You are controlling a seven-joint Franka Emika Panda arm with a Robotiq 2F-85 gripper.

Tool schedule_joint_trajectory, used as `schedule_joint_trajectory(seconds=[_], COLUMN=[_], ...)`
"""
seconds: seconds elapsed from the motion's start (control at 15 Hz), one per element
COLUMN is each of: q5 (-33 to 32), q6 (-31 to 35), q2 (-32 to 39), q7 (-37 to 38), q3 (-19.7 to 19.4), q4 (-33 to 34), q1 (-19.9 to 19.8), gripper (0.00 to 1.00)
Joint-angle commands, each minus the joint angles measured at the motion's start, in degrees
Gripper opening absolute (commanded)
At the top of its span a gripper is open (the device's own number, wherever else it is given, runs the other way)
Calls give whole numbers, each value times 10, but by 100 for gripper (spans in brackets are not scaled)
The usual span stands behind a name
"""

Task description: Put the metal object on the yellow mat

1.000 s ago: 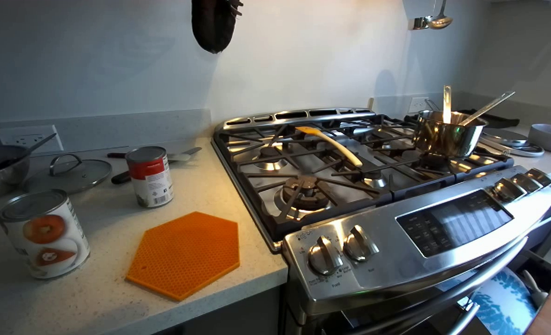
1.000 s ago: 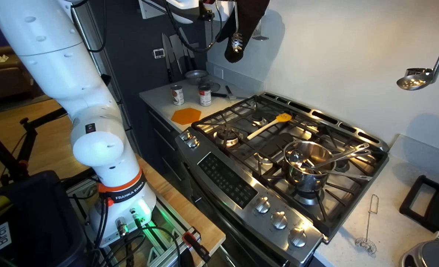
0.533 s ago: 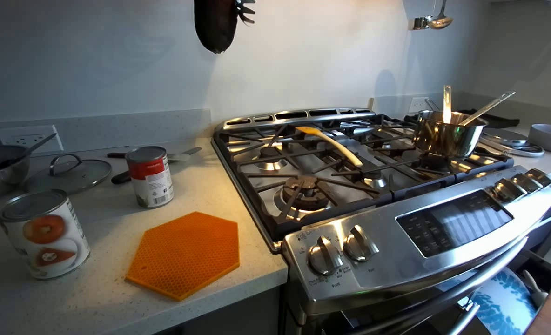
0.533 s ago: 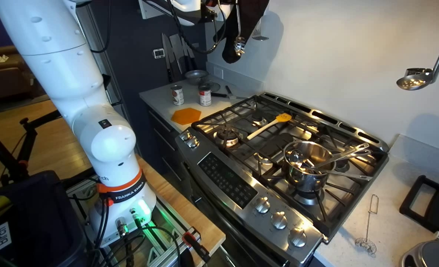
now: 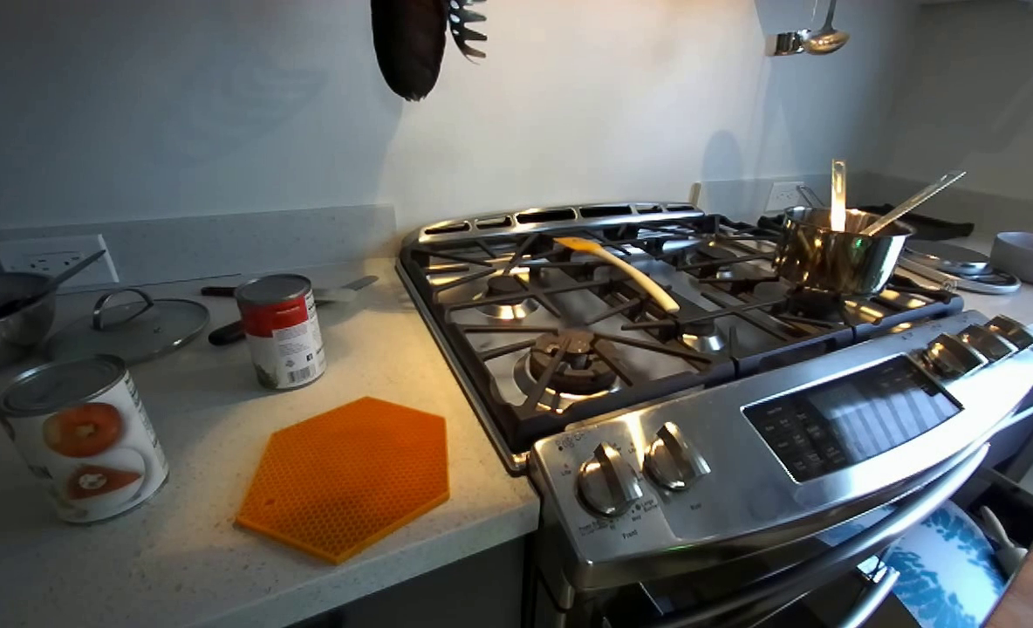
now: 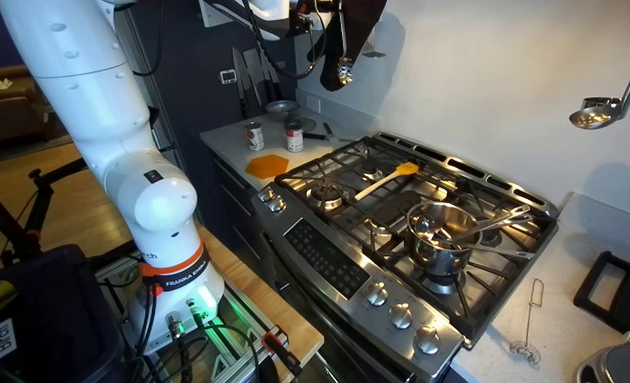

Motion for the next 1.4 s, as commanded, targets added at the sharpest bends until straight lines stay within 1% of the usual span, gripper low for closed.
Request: schedule_joint_trajectory(seconds=[0.0, 0.33, 0.67, 1.0, 1.33], q5=[-10, -17, -25, -45, -62], q6=[-19, -33, -31, -37, -47], q2=[-2, -1, 0, -2, -3], q7=[-15, -29, -54, -73, -75], q3=[-27, -44, -49, -54, -60], q4=[1, 5, 9, 10, 12], q1=[29, 43, 52, 55, 54], gripper=[1, 1, 1, 1, 1])
